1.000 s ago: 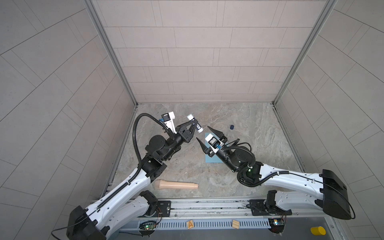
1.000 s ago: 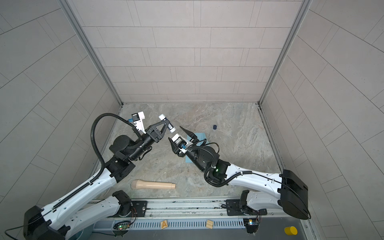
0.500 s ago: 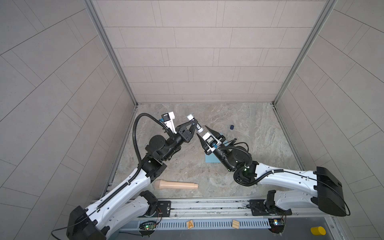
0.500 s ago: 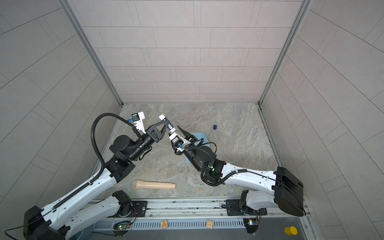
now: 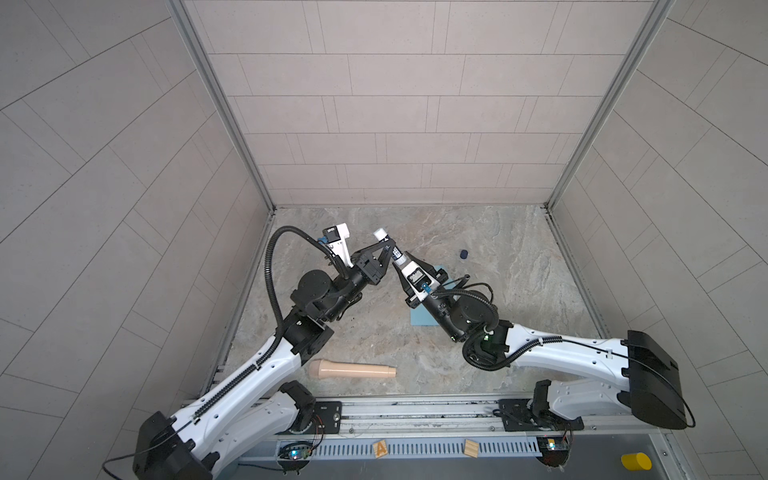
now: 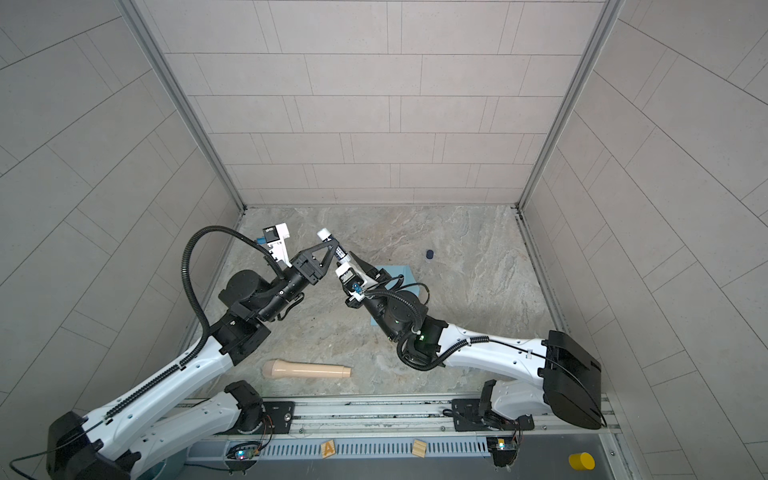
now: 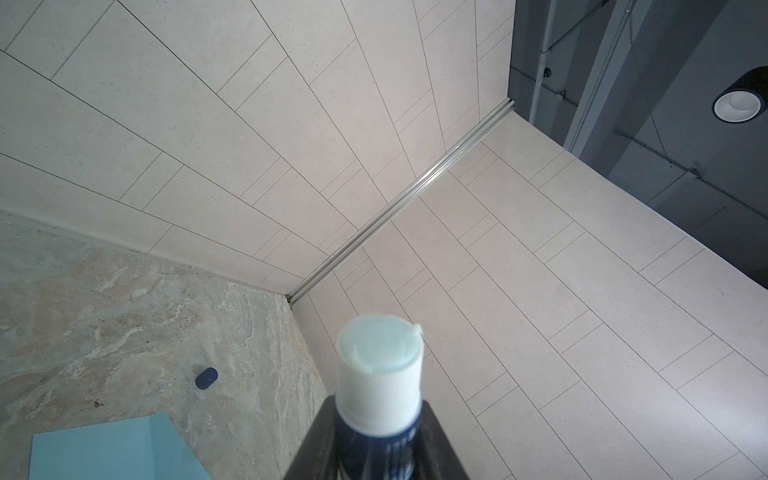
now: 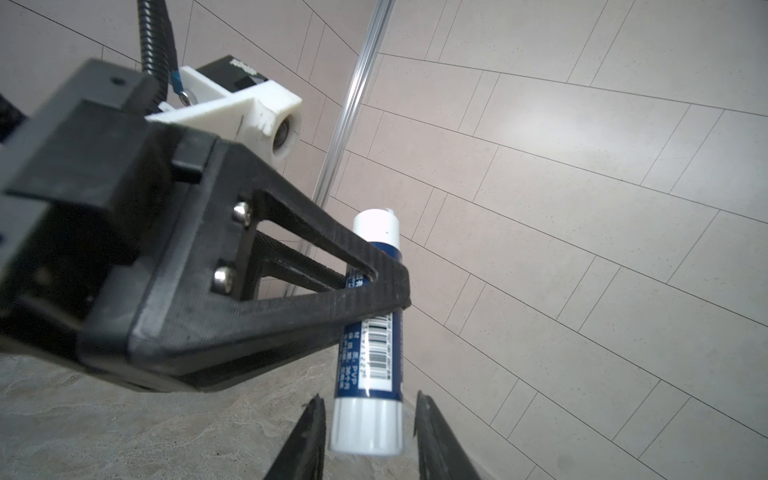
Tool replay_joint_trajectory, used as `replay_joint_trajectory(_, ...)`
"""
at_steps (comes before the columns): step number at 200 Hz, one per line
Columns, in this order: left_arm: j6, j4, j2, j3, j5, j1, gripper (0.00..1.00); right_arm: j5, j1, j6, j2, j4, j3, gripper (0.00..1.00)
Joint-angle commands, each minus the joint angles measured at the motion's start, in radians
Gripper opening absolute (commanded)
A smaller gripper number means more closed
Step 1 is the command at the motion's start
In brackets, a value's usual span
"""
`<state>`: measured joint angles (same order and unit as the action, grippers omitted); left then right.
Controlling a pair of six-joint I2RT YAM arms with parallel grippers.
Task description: Place the letter into the envelope and seal it
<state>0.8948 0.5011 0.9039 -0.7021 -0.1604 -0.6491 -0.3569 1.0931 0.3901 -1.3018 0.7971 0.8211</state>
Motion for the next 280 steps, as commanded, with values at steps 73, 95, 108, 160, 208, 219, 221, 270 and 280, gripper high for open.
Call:
replay_joint_trajectory(73,-0.004,0.033,-0.010,-0.032,-0.031,-0.003,0.00,-0.007,0.001,-0.104,0.027,-0.037,0.041,0.01)
replay_joint_trajectory(95,-0.037,0.033,-0.010,-0.030,-0.050,-0.004,0.00,0.082,-0.040,-0.222,0.069,-0.136,0.059,0.00)
replay_joint_trajectory(108,-0.075,0.036,-0.010,-0.030,-0.069,-0.004,0.00,0.211,-0.101,-0.353,0.098,-0.221,0.078,0.00)
replay_joint_trajectory(160,-0.164,0.083,0.006,-0.045,-0.204,-0.003,0.00,0.832,-0.395,-0.874,0.095,-0.266,0.128,0.00)
replay_joint_trajectory(208,-0.199,0.121,0.016,-0.050,-0.276,-0.003,0.00,1.033,-0.467,-1.052,0.031,-0.186,0.157,0.00)
replay_joint_trajectory(219,-0.201,0.119,0.015,-0.050,-0.275,-0.003,0.00,1.044,-0.467,-1.061,0.024,-0.181,0.160,0.00)
replay_joint_trajectory(221,-0.200,0.119,0.016,-0.049,-0.275,-0.003,0.00,1.047,-0.467,-1.062,0.022,-0.178,0.161,0.00)
replay_joint_trajectory(270,-0.196,0.095,0.018,-0.045,-0.221,-0.003,0.00,1.049,-0.467,-1.066,0.011,-0.160,0.156,0.00)
replay_joint_trajectory(280,-0.176,0.052,0.016,-0.048,-0.161,-0.003,0.00,1.019,-0.465,-1.034,0.020,-0.181,0.152,0.00)
